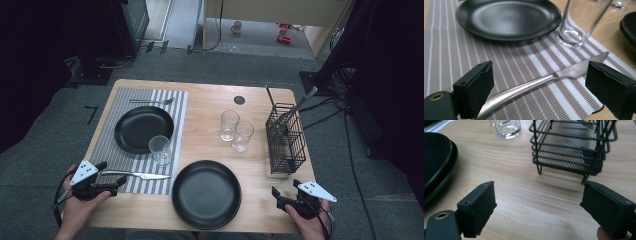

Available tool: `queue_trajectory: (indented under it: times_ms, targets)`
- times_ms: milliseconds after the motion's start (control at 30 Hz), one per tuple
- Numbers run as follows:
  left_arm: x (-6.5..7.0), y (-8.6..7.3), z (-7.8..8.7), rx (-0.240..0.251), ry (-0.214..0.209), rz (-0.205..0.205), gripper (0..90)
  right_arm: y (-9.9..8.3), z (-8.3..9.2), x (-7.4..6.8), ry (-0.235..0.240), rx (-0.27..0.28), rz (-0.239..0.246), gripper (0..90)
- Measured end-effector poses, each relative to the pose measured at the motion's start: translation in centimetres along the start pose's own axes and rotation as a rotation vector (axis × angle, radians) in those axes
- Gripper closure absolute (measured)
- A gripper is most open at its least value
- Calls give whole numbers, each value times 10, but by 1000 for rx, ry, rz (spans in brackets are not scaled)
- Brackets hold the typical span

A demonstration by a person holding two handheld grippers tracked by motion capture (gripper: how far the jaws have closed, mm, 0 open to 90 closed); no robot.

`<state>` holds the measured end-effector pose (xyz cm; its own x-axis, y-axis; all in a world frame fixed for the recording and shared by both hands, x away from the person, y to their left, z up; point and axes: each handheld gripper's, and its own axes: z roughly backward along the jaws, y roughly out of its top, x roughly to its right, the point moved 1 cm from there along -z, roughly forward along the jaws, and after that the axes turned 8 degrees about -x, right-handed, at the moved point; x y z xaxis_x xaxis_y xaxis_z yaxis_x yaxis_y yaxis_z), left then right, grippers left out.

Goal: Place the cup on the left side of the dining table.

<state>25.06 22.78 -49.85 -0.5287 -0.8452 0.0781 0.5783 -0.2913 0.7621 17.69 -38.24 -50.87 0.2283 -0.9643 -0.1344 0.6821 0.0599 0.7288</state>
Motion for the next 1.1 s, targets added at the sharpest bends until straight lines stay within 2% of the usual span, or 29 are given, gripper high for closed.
queue_trajectory:
  times_ms: [367,433,600,733,833,967,1100]
  targets:
    - [-17,-18,13,-49,77,10,88,-14,-1,15,-52,-58,-6,51]
    - [-21,-22,15,-60,104,20,88,-15,-1,17,-58,-72,-13,31]
    - [-30,-30,18,-81,133,61,88,-18,0,20,-71,-94,-4,22]
    - [-36,-35,18,-114,161,75,88,-21,-2,23,-91,-121,7,13]
    - [-39,-38,17,-135,183,84,88,-23,-3,25,-107,-136,8,12]
    - [-39,-39,15,-155,191,81,88,-25,-7,26,-129,-157,12,3]
    - [-38,-40,12,-185,200,84,88,-26,-8,26,-119,-152,21,0]
